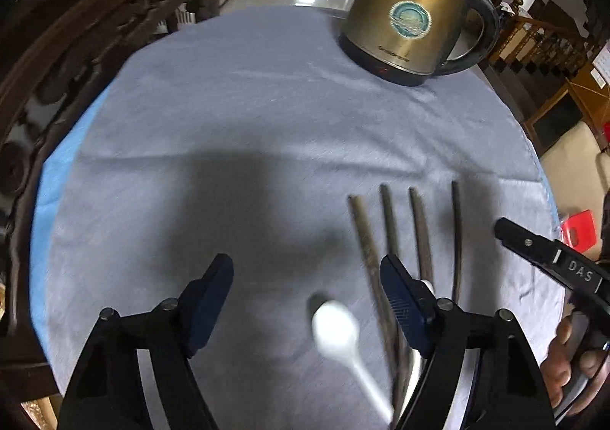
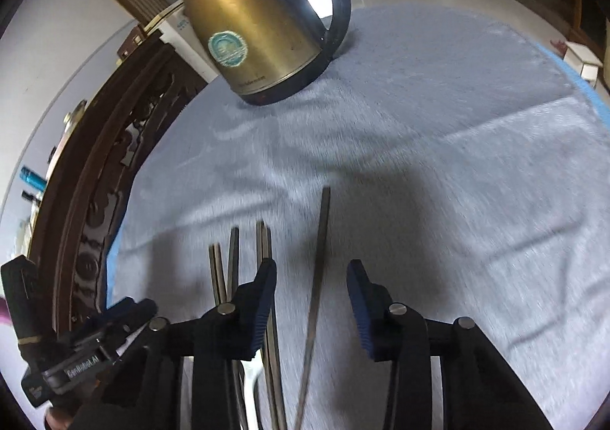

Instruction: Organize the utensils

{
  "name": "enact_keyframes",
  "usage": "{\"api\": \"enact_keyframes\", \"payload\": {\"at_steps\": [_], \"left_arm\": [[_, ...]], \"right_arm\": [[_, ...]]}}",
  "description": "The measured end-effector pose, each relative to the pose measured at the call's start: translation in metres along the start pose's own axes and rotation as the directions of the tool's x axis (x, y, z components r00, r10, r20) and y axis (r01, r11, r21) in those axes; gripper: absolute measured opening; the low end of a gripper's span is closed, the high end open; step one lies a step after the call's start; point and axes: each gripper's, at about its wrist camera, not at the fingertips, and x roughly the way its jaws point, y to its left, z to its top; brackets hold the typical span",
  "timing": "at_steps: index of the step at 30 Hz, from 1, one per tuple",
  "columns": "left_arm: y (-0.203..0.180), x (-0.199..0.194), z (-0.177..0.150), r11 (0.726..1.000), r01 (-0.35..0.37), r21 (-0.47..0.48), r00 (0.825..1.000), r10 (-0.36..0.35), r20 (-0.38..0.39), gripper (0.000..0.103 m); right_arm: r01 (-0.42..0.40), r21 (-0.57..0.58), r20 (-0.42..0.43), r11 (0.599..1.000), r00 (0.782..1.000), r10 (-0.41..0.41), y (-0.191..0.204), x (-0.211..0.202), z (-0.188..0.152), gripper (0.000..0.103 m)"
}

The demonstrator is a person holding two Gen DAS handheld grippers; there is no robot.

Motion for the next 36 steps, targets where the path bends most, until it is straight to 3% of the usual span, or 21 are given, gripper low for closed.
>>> {"api": "enact_keyframes", "payload": {"at_steps": [1,3,6,9,16,20,27,33,36], "left_arm": [[-0.004,0.005,0.005,1.0,0.0,-0.001,1.0,0.0,-0.009,0.079],[-0.006,0.014,0.011,1.0,0.005,-0.016,0.999,-0.006,-0.04,0.066],[-0.005,0.031,0.02,0.999,0.021,-0.048,0.995,-0.025,-0.093,0.057],[-0.005,0.041,0.022,0.998,0.026,-0.058,0.993,-0.033,-0.109,0.054],[-0.011,0.05,0.027,0.996,0.061,-0.072,0.991,-0.068,-0.112,0.054],[-0.016,0.053,0.026,0.998,0.043,-0.056,0.994,-0.048,-0.103,0.048],[-0.007,0.05,0.022,1.0,-0.004,-0.023,0.997,0.002,-0.082,0.017],[0.005,0.048,0.02,0.997,0.033,-0.064,0.994,-0.04,-0.103,0.016],[0.0,0.049,0.019,0.998,0.02,-0.052,0.995,-0.025,-0.096,0.016]], "right_arm": [[-0.002,0.009,-0.006,1.0,1.0,0.002,0.0,0.003,0.004,0.04],[0.015,0.021,-0.022,1.0,1.0,-0.014,0.001,0.015,0.012,0.037],[0.054,0.018,-0.037,0.998,0.998,-0.054,0.004,0.028,0.018,0.036],[0.1,-0.001,-0.051,0.995,0.994,-0.1,0.009,0.044,0.023,0.033],[0.188,-0.076,-0.025,0.979,0.981,-0.19,0.014,0.055,0.018,0.008],[0.17,-0.086,-0.014,0.982,0.985,-0.171,0.006,0.051,0.014,0.009],[0.139,-0.084,-0.009,0.987,0.99,-0.14,-0.01,0.042,0.001,0.009],[0.132,-0.092,-0.008,0.987,0.991,-0.134,-0.014,0.038,-0.007,0.008],[0.118,-0.087,-0.006,0.989,0.993,-0.119,-0.018,0.036,-0.009,0.008]]}}
